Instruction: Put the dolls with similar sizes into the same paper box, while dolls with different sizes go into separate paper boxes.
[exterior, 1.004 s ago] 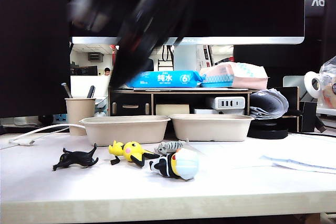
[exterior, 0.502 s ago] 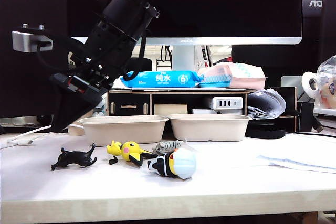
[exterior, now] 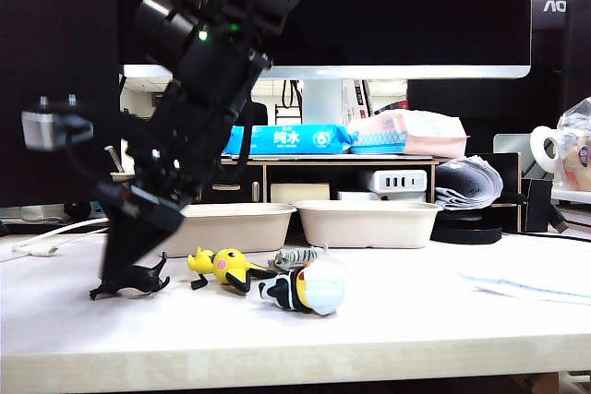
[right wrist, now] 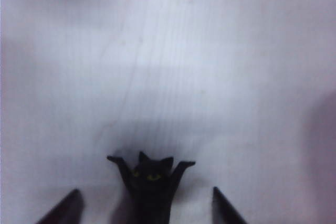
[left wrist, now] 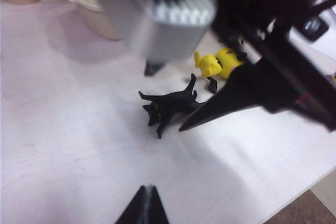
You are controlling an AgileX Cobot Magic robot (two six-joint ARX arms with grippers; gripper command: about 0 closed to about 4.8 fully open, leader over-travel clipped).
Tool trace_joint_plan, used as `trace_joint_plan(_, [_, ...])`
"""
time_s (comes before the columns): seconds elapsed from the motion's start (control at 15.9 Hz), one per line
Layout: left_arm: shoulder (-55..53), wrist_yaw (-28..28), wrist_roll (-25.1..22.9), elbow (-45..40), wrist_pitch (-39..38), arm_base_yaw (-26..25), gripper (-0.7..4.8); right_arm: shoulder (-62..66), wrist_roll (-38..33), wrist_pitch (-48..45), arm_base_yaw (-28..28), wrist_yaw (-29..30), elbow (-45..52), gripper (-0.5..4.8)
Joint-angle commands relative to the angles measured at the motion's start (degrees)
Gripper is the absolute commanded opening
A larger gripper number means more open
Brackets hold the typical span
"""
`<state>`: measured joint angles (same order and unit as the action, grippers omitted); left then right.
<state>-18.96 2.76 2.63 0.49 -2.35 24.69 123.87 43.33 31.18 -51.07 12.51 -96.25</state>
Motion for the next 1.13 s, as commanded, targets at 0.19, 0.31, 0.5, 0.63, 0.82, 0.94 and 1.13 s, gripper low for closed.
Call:
trace_joint_plan(0.19, [0.0,-0.2,0.2,0.0,0.7,-0.1,-0.05,1.8,-0.1,0.2,0.1,-1.5,-0.5,2.59])
trace_joint_plan(0.31, [0.0,-0.1,0.2,0.0,0.7,-0.1,-0.05,2.4,-0.1,0.2,0.0,-1.8,-0.5,1.76])
trace_joint_plan(0.5, [0.0,-0.1,0.2,0.0,0.7,-0.1,-0.05,2.5,-0.1,-0.2,0.0,-2.6,-0.5,0.65])
trace_joint_plan(0.63, [0.4,-0.1,0.2,0.0,0.8,-0.1,-0.05,2.4,-3.0,-0.8,0.0,-3.9,-0.5,0.62])
trace_joint_plan(0.82, [2.5,-0.1,0.2,0.0,0.7,-0.1,-0.05,-0.2,-7.7,-2.1,0.1,-5.1,-0.5,0.62])
trace_joint_plan(0.94, [7.3,-0.2,0.2,0.0,0.7,-0.1,-0.05,-5.1,-9.8,-2.8,0.3,-6.9,-0.5,0.62])
trace_joint_plan(1.13, [15.5,-0.1,0.2,0.1,0.8,-0.1,-0.05,-9.2,-10.3,-5.7,3.5,-11.5,-0.5,0.62])
